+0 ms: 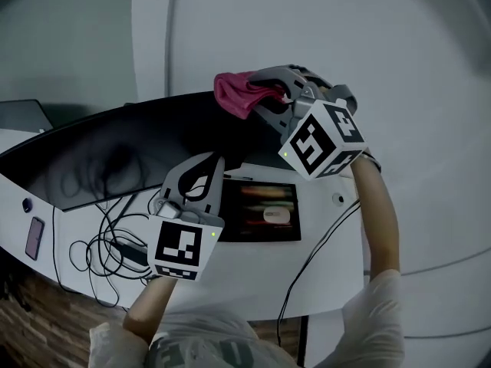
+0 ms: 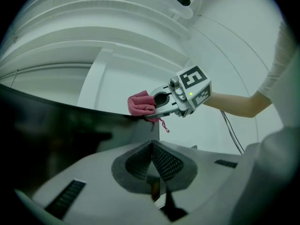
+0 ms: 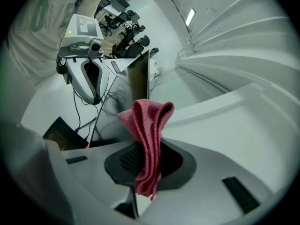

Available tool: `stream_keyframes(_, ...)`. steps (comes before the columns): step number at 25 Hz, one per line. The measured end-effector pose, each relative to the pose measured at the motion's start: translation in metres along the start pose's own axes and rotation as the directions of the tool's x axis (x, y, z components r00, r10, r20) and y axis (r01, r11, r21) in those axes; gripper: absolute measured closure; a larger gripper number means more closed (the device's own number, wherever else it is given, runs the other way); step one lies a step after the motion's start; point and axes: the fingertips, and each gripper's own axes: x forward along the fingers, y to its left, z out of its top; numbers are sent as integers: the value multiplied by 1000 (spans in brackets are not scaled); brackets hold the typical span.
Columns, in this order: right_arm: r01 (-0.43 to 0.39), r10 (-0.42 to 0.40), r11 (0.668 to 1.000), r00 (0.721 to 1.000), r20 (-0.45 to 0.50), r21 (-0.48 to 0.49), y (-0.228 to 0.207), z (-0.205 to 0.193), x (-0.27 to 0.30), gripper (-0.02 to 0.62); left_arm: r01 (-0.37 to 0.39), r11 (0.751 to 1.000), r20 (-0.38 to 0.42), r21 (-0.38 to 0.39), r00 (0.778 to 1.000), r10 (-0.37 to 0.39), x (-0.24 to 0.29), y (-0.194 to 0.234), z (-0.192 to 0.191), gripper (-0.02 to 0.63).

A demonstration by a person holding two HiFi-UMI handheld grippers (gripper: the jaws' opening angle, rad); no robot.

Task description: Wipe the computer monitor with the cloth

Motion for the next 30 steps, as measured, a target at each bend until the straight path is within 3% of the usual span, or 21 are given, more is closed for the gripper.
stream_keyframes(9, 44, -39, 998, 991, -128, 39, -6, -67, -22, 541, 35, 999, -27, -14, 999, -35, 16, -14, -14, 591)
stream_keyframes(14, 59, -44, 993, 987, -154, 99, -1, -92, -29, 541, 40, 999, -40, -6, 998, -40, 17, -20, -17, 591)
stream_keyframes(20, 86, -64, 983, 988, -139, 160, 1, -100, -29, 541, 45, 999, -42, 1, 998, -45, 18, -25, -16, 591)
stream_keyframes(24, 148, -129, 974, 985, -117, 172, -9, -89, -40, 541, 36, 999, -26, 10, 999, -35, 13, -24, -9, 591)
stream_keyframes(27, 249, -248, 930, 968, -37, 270, -31, -58, -55, 541, 19, 1000, 0, 18, 1000, -19, 7, -16, 3, 591)
stream_keyframes(28, 285, -303, 901, 953, 5, 327, -40, -42, -61, 541, 10, 1000, 14, 24, 1000, -10, 3, -12, 10, 591)
stream_keyframes(30, 343, -427, 813, 900, 82, 471, -56, -6, -80, 541, -16, 999, 53, 42, 999, 14, -8, -2, 28, 591)
